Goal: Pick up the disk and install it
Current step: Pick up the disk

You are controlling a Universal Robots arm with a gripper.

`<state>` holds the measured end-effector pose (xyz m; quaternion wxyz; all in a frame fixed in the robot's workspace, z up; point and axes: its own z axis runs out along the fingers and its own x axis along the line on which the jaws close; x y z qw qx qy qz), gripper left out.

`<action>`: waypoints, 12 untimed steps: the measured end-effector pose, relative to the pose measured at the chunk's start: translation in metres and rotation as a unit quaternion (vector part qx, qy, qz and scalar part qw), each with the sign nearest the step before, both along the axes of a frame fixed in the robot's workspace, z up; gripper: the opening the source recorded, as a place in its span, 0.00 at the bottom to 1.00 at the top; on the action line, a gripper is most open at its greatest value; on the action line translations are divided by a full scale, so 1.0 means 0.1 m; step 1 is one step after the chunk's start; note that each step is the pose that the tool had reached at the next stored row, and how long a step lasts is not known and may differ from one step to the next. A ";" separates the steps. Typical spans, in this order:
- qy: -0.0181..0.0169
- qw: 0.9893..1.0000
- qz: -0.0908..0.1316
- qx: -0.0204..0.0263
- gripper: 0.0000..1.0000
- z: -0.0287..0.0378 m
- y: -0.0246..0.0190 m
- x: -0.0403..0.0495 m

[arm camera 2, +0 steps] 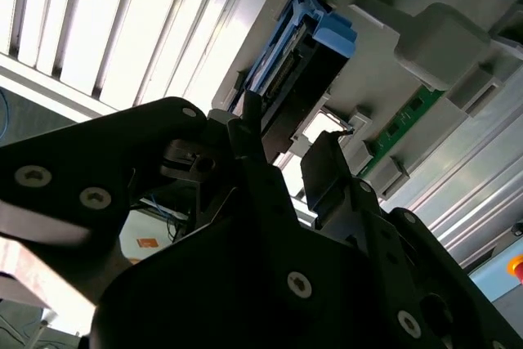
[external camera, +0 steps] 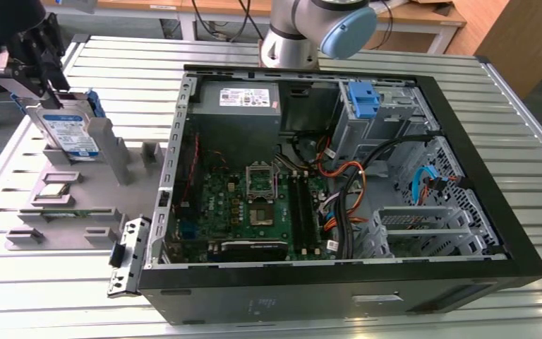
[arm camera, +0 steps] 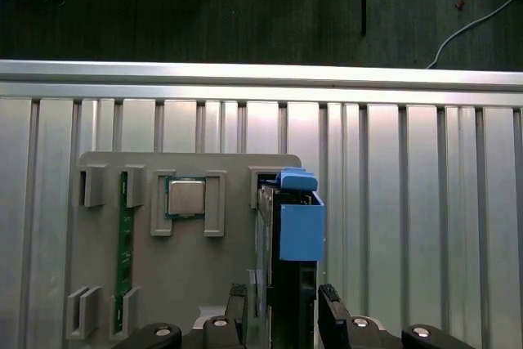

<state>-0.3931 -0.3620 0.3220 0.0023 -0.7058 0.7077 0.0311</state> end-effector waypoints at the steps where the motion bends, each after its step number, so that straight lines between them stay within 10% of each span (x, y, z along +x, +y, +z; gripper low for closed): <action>1: 0.000 1.000 0.000 0.000 0.47 0.000 0.000 0.000; 12: 0.000 1.000 0.000 0.000 0.47 -0.002 0.026 0.000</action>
